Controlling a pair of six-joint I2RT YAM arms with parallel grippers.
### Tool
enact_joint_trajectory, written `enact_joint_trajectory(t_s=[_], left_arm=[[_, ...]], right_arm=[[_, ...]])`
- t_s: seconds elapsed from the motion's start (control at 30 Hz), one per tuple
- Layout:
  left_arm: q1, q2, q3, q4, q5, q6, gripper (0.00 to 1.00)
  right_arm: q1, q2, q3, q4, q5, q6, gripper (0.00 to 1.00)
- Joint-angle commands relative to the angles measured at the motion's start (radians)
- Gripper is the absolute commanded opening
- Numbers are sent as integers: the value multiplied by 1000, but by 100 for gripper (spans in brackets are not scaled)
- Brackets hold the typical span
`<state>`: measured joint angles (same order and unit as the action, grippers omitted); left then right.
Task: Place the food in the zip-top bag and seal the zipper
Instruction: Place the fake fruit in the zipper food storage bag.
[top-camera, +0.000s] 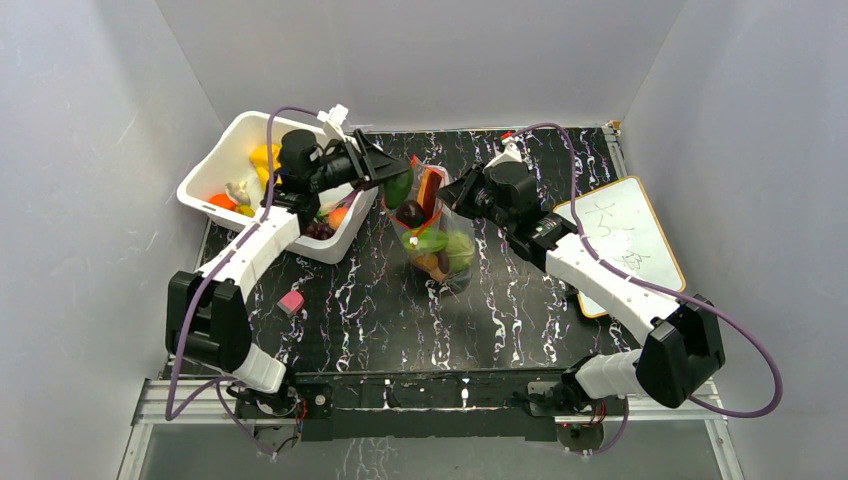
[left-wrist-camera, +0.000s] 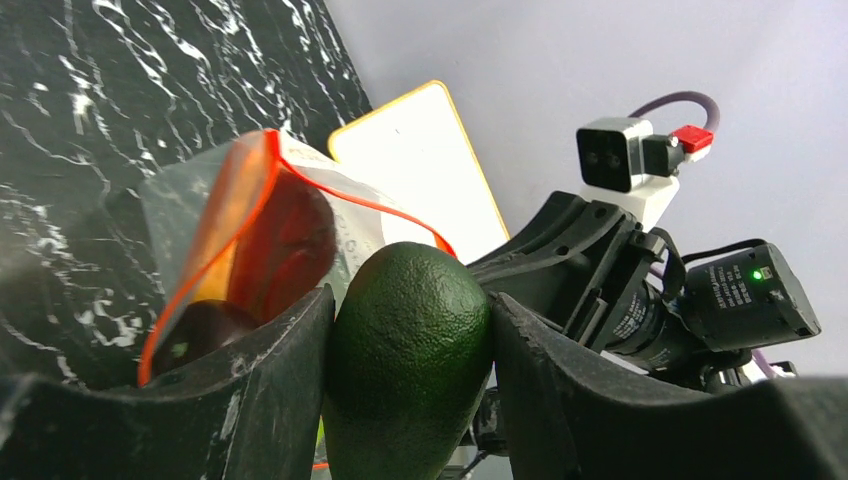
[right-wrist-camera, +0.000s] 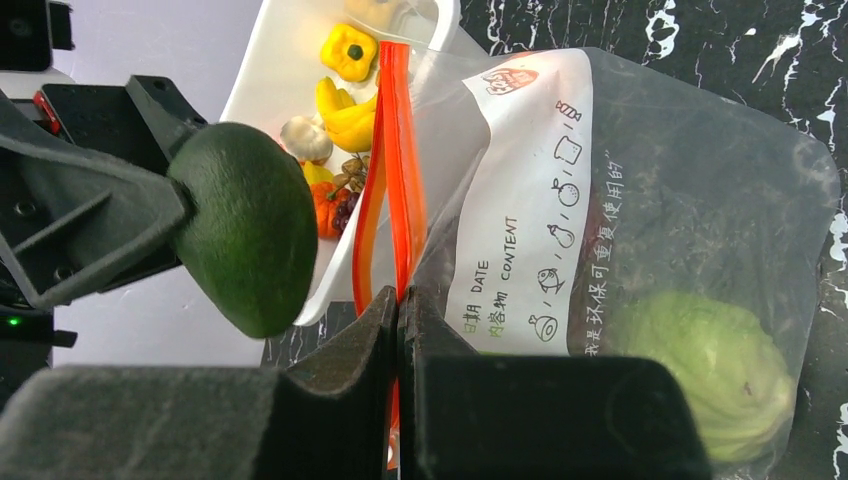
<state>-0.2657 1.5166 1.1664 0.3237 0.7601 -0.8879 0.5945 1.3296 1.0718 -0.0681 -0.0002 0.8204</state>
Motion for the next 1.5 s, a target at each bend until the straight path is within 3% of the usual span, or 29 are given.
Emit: enact_joint_trajectory(t_s=[0.0, 0.33, 0.53, 0.83, 0.93, 1.47], left_arm=[[-55, -25, -22, 101, -22, -68, 20], [-119, 6, -78, 166, -164, -69, 21], [-133, 28, -103, 178, -219, -81, 30], [-150, 38, -95, 152, -215, -104, 63], [-150, 23, -89, 126, -214, -81, 69], [-150, -104, 6, -170, -167, 172, 72]], right_arm=[[-2, -7, 60, 103, -3, 23, 0], [-3, -11, 53, 136, -31, 25, 0], [-3, -11, 53, 149, -34, 25, 0], [-3, -7, 39, 148, -35, 59, 0], [-3, -9, 35, 146, -31, 61, 0], [-3, -13, 31, 147, -21, 95, 0]])
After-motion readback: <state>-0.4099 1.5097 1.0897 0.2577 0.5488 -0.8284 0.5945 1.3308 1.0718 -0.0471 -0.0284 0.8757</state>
